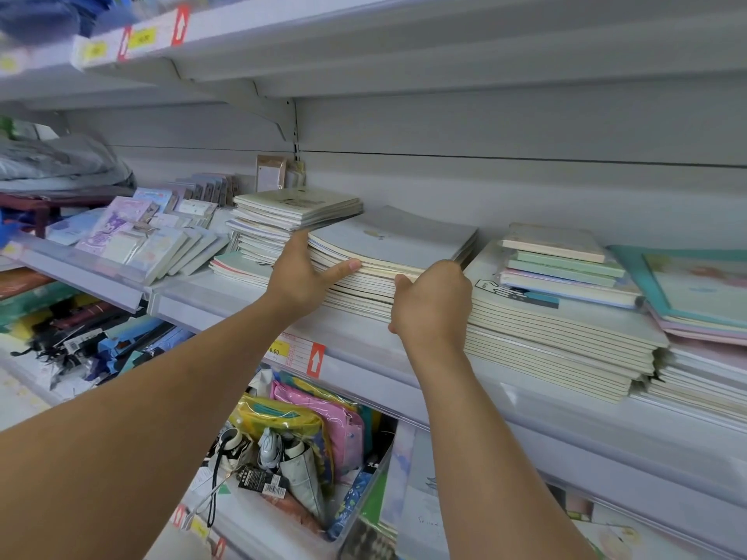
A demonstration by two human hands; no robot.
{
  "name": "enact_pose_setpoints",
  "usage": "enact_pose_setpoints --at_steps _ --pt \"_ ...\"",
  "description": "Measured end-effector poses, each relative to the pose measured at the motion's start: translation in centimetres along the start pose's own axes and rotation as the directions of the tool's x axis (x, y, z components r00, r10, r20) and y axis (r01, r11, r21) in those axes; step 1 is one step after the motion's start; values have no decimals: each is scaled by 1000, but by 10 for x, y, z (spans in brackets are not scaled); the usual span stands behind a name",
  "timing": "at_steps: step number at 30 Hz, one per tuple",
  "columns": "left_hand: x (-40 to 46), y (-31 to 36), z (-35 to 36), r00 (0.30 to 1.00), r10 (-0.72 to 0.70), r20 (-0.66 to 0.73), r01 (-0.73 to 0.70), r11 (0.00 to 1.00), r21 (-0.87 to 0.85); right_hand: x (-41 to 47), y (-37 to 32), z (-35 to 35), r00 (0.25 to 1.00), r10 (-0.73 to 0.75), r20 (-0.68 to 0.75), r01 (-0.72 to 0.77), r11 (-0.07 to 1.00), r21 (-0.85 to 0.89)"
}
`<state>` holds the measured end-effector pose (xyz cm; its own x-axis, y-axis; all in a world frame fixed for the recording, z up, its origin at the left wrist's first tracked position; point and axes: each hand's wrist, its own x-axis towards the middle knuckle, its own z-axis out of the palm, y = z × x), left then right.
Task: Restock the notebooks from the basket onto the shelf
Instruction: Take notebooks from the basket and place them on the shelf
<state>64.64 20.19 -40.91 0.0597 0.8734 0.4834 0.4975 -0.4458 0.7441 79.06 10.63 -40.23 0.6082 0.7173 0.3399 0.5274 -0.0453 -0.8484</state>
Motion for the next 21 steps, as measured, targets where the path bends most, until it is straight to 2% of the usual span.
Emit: enact_pose_setpoints --at_steps 3,7,11,13,14,16,18,20,21 --pt "3 0 -3 997 -45 55 46 999 -6 -2 -1 0 999 13 -33 -11 998 55" --pt "3 -1 -9 992 -74 102 79 996 -44 -6 -1 -3 995 -19 -101 23 999 35" --pt "2 2 -11 989 -91 120 98 994 -51 -5 1 -2 998 -27 -64 31 997 70" --pt "-2 8 -11 992 -90 86 93 995 -27 -7 -1 -2 997 -24 -70 31 994 103" --pt "-7 11 -11 996 -82 26 82 997 -7 -10 -2 -3 992 -34 -121 48 993 109" --pt "-23 18 -17 988 -56 -145 52 998 -34 -24 -8 -4 945 -159 -285 207 967 150" --pt "-51 15 -32 958 16 -285 -49 993 -108 -51 -19 0 842 -404 -359 497 839 221" --pt "-95 -12 -48 946 51 -321 -88 991 -103 -85 -19 19 755 -608 -245 656 703 275" --pt "-121 -35 -55 952 1 -308 -30 996 -88 -105 -14 34 745 -660 -100 654 691 307"
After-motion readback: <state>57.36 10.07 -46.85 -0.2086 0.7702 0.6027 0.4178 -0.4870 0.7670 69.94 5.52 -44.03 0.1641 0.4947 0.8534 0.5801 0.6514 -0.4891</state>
